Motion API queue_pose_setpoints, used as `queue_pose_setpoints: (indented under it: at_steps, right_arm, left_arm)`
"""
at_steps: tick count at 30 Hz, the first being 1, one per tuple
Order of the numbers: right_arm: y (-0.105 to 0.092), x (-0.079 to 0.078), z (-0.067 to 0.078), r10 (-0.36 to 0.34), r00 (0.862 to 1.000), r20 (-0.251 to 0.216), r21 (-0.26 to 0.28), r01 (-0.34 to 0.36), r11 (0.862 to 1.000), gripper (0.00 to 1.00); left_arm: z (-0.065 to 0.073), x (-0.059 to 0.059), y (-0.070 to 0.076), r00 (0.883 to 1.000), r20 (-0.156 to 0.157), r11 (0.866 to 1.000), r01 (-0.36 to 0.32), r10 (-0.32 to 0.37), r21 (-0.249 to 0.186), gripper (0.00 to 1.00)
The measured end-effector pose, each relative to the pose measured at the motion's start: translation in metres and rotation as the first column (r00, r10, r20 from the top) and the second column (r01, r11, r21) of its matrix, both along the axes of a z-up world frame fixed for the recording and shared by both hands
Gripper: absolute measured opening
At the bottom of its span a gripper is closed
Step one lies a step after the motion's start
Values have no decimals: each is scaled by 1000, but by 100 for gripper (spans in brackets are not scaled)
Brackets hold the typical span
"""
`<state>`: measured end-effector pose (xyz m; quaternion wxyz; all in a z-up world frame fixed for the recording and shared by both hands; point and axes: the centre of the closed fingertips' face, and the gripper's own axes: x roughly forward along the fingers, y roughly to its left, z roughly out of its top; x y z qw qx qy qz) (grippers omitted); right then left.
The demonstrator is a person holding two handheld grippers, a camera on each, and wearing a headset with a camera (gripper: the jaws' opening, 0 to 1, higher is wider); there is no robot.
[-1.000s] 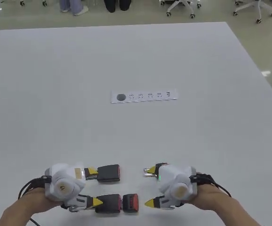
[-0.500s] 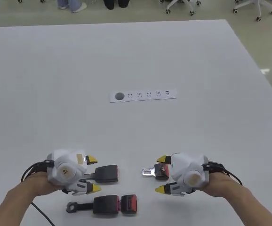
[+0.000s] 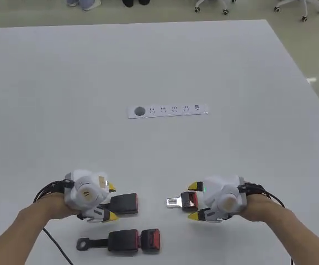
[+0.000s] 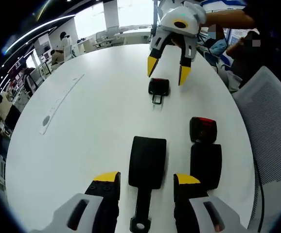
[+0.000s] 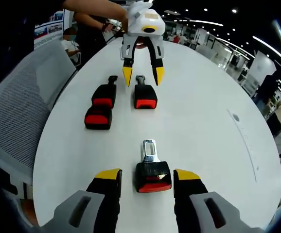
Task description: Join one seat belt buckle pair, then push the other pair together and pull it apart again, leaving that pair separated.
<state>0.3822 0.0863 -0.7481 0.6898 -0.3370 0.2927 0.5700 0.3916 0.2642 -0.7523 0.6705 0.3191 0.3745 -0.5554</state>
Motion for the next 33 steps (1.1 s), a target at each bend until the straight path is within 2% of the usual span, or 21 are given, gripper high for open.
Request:
queue_pose_setpoints:
  at_steps: [3,4,10,16,18,23,33]
  right_arm:
    - [-2,2,-5,7,1000,-6,-18,-7,1000,39]
    - [-2,2,-5,8,1000,-9,-21,-8,1000,38]
    - [-5,4,-14,29,999,-20,-55,-30,998,34]
    - [-7,6,-19,33,999,-18,-80,-35,996,31]
    - [-8,6,-20,39,999,-21,-84,-41,996,31]
    - [-9,7,-24,51,999,-18,-94,-53,994,32]
    - [-8,6,-22,49,999,-22,-91,-51,995,31]
  left_arm:
    - [-11,2,1,1000,-4,1000,13,-13,17,43]
    - [-6,3,1,1000,-8,1000,15,-15,22,42]
    - [-12,0,-1,999,-29,998,43,-41,45,38]
    - [-19,1,2,998,-34,997,55,-53,59,34]
    - [-22,4,4,998,-27,996,60,-58,62,33]
    - [-22,3,3,997,-31,995,71,-69,63,33]
    - [-22,4,3,996,-27,994,85,-84,67,32]
